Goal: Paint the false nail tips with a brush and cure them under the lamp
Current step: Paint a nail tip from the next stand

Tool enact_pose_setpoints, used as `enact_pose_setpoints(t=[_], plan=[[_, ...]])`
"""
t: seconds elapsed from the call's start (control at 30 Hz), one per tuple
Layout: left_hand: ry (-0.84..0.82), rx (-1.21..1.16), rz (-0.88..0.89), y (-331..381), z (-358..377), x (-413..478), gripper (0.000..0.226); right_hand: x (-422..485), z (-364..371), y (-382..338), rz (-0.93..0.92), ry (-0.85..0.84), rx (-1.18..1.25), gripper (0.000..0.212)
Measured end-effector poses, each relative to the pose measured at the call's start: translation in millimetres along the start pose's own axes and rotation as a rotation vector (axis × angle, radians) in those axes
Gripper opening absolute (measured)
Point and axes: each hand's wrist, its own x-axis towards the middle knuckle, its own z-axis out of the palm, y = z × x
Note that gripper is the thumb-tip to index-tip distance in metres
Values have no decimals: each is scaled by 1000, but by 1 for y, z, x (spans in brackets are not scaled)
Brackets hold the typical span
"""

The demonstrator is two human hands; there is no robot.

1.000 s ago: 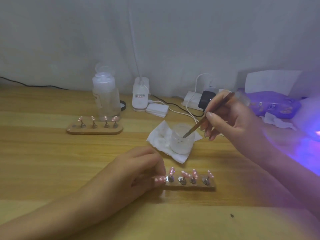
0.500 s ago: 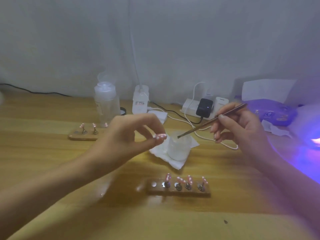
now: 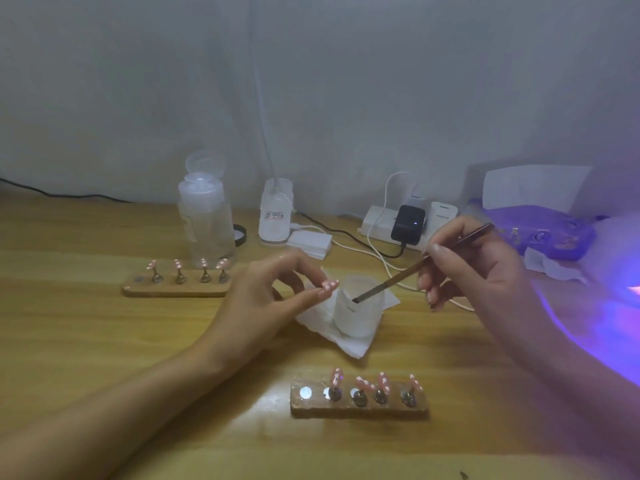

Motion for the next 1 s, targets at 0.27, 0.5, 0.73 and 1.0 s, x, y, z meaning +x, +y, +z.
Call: enact_pose_setpoints(t=[0.27,0.5,0.73,1.0], plan=[[-41,-1,-6,-1,2,-1,4,-5,13,-4,70,-52,-23,21],[12,69,51,6,2,3,9,-5,6,8,161,132,147,12],[55,100,82,5,5,1,12,-12,8,24,264,298,395,9],[30,94,16,2,7,0,17,-8,6,25,307,343,430,23]])
